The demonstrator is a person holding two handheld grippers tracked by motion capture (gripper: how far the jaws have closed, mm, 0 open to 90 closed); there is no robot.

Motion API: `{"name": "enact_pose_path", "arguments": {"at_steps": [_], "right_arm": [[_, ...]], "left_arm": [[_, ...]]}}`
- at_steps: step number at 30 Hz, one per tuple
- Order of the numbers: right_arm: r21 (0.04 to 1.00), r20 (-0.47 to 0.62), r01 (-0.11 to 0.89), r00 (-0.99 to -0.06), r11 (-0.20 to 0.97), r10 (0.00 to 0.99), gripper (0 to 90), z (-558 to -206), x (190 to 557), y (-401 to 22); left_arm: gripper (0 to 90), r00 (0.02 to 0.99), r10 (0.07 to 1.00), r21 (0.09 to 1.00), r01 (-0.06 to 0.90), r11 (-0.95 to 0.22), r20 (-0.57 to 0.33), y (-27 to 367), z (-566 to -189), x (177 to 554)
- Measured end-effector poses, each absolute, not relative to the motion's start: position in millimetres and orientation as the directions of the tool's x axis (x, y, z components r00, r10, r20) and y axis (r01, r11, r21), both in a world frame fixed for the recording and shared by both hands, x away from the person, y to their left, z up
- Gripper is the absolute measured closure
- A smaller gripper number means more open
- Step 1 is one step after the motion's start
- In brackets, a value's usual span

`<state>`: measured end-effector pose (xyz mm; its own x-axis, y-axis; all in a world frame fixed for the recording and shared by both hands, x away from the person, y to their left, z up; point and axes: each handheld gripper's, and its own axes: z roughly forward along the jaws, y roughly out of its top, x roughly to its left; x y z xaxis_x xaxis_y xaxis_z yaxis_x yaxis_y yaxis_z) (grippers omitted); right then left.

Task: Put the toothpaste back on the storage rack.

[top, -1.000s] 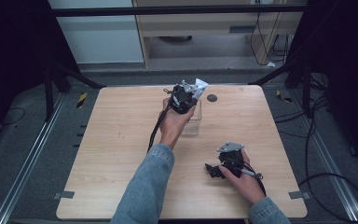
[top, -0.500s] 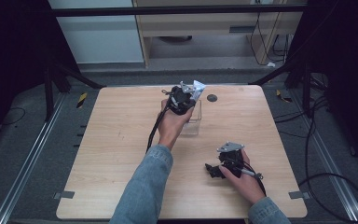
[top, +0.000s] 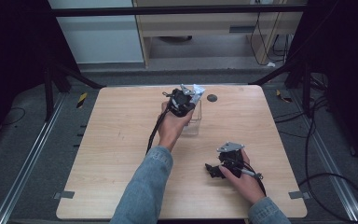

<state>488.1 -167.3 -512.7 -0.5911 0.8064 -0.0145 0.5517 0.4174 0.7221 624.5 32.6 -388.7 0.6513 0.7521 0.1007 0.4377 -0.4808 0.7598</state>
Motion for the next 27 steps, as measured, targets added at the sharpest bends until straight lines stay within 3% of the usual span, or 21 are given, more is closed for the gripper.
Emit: {"name": "enact_pose_path", "arguments": {"at_steps": [27], "right_arm": [[0.724,-0.006,0.555,-0.588,0.409,0.809,0.4,-512.6,487.9,-166.9]], "left_arm": [[75.8,0.639,0.763,0.712,0.492,-0.501,0.096,24.5,-394.4,627.7]]}}
